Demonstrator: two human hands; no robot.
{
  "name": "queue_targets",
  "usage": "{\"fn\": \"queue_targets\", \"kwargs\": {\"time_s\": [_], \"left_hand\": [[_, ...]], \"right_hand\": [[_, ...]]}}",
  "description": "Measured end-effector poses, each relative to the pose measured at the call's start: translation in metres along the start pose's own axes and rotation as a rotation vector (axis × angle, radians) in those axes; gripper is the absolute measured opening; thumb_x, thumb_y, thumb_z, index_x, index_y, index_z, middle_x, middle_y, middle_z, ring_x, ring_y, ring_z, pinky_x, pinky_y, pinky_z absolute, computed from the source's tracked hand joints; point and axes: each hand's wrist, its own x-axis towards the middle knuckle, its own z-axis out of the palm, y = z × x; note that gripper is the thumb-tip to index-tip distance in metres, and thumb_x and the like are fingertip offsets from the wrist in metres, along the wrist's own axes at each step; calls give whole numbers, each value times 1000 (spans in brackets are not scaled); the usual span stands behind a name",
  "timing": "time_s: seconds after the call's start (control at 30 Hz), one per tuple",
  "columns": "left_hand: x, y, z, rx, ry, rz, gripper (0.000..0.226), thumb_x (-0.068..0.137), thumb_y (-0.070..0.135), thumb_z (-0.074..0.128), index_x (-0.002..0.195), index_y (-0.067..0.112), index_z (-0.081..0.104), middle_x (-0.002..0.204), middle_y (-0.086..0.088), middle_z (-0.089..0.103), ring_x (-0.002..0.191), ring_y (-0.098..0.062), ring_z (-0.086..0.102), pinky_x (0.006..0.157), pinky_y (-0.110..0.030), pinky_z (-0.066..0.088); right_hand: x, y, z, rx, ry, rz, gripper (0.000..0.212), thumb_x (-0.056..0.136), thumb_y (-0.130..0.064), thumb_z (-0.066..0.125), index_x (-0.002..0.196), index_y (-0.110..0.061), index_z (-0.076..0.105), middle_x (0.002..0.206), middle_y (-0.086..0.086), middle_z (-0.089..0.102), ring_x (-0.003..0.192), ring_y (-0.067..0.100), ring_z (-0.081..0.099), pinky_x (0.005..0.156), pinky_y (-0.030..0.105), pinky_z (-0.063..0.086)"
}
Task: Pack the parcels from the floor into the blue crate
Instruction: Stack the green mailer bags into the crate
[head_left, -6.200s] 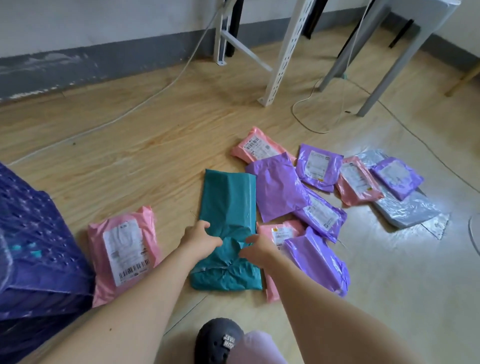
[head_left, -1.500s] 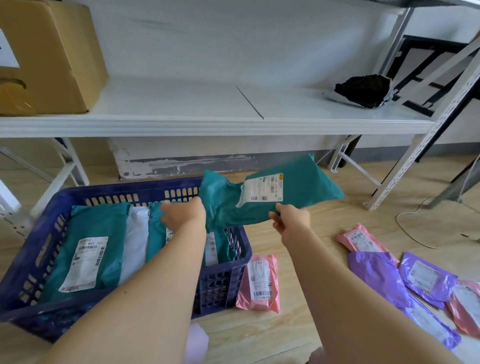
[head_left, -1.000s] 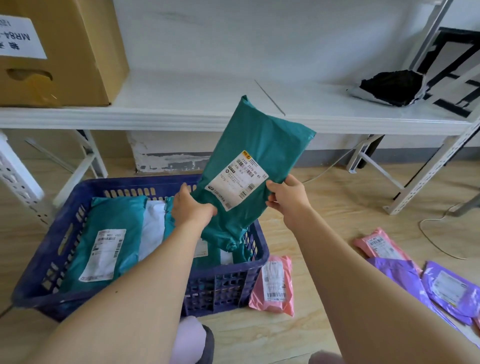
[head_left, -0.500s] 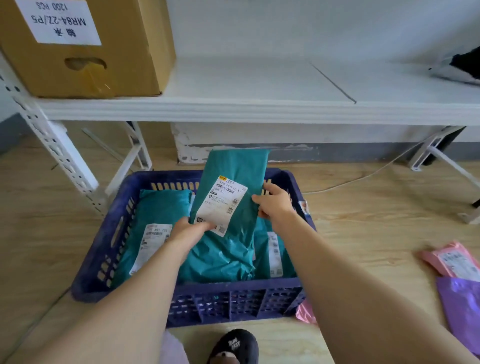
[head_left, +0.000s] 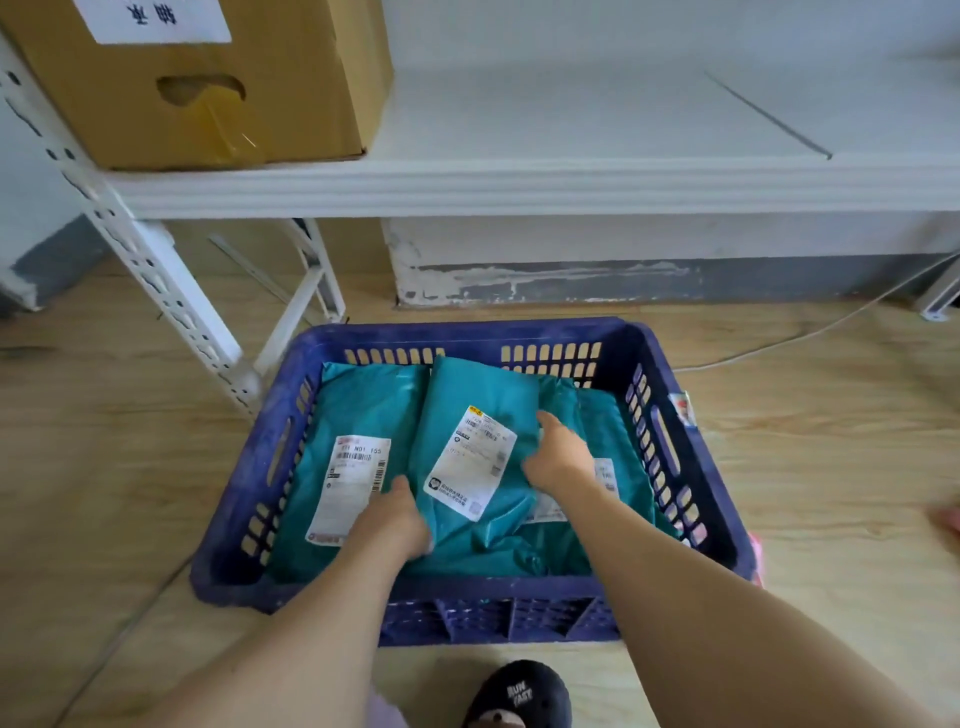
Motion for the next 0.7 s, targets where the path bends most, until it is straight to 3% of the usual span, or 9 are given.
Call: {"fn": "queue_targets", "kwargs": {"time_s": [0.07,0.13,0.23,0.3,0.4,0.53,0.7], "left_hand": [[3,-3,7,101,-61,18,85,81,29,69,145,11,14,139,-14,43,125,-29,48,102,-37,41],[4,-4,11,161,-66,37,108,79,38,72,150,12,-5,145,-16,34,129,-30,45,105,-39,40],[-2,-5,11,299,125,178,125,73,44,76,149,20,-20,151,-15,17,136,-29,33,105,-40,39],[-1,-4,9,438,250,349,126,71,47,76,147,28,-22,157,-11,-3,145,-29,8,111,-45,28],[9,-4,9,550,112,390,122,75,48,72,146,30,-25,154,-5,-32,145,-26,-21,116,-53,2],[24,-3,17,628,-22,315,125,74,48,73,145,28,-28,150,-6,-38,145,-28,-19,116,-53,-3],[34,2,25,675,-47,280,130,71,49,73,143,22,-32,148,-10,-41,146,-32,-13,117,-55,2]], "right_hand": [[-3,1,2,-166,15,-97,71,89,-18,59,148,-24,19,148,13,29,121,32,49,85,35,51],[-6,-3,5,-310,-33,-256,79,86,-36,64,149,-28,16,155,10,16,137,33,31,102,43,43],[-12,-10,22,-470,-176,-409,95,79,-51,66,150,-29,7,157,6,12,140,32,23,110,48,33],[-12,-9,32,-514,-232,-401,111,75,-57,67,150,-28,-9,159,6,0,145,32,11,114,49,26],[-9,-5,38,-645,-271,-393,125,69,-63,69,147,-29,-23,158,7,-17,146,33,-6,116,53,13],[-4,-3,48,-847,-311,-389,132,66,-63,72,142,-31,-32,153,16,-30,143,41,-16,114,59,5],[0,-2,52,-865,-417,-368,132,67,-59,74,142,-32,-31,151,16,-34,142,39,-21,113,61,2]]}}
